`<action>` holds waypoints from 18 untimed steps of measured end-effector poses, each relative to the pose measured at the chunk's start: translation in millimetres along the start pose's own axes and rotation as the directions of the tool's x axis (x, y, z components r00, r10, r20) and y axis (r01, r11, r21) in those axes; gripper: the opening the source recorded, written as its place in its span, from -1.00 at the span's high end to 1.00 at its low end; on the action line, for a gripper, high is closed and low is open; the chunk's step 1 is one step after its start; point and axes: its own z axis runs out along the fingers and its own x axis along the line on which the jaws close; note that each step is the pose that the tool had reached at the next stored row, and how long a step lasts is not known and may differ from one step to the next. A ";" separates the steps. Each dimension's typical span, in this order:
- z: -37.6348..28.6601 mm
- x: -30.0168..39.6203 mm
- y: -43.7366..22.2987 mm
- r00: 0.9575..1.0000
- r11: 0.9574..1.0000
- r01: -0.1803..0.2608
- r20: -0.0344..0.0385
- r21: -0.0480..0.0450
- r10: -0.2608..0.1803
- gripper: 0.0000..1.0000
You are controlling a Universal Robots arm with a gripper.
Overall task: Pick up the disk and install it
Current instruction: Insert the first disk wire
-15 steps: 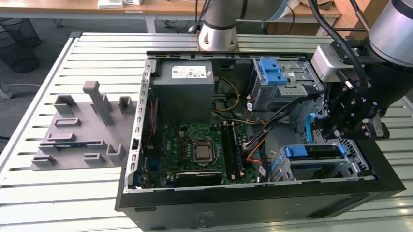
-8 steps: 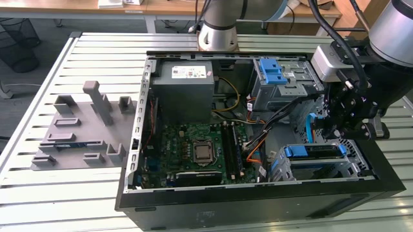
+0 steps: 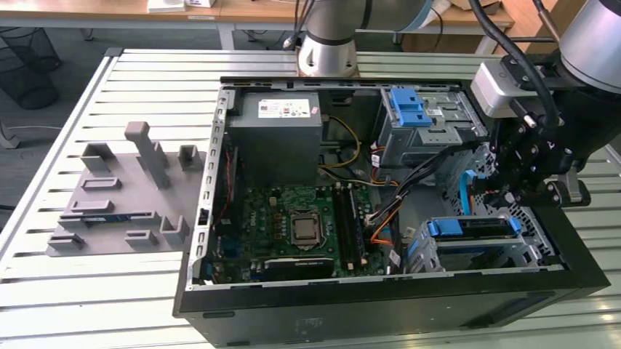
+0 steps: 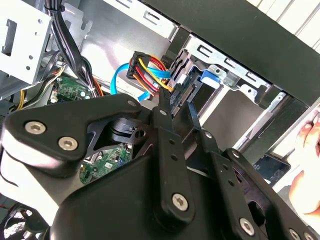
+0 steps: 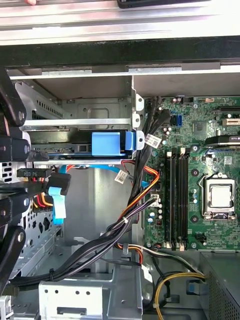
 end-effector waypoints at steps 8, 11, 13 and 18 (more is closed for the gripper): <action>4.9 0.1 0.3 1.000 1.000 0.000 -0.001 0.000 0.000 0.40; 5.1 0.2 0.3 1.000 1.000 0.000 -0.001 0.000 0.000 0.40; 5.3 0.2 0.3 1.000 1.000 0.000 -0.001 0.000 0.000 0.40; 5.4 0.2 0.3 1.000 1.000 0.000 -0.001 0.000 0.000 0.40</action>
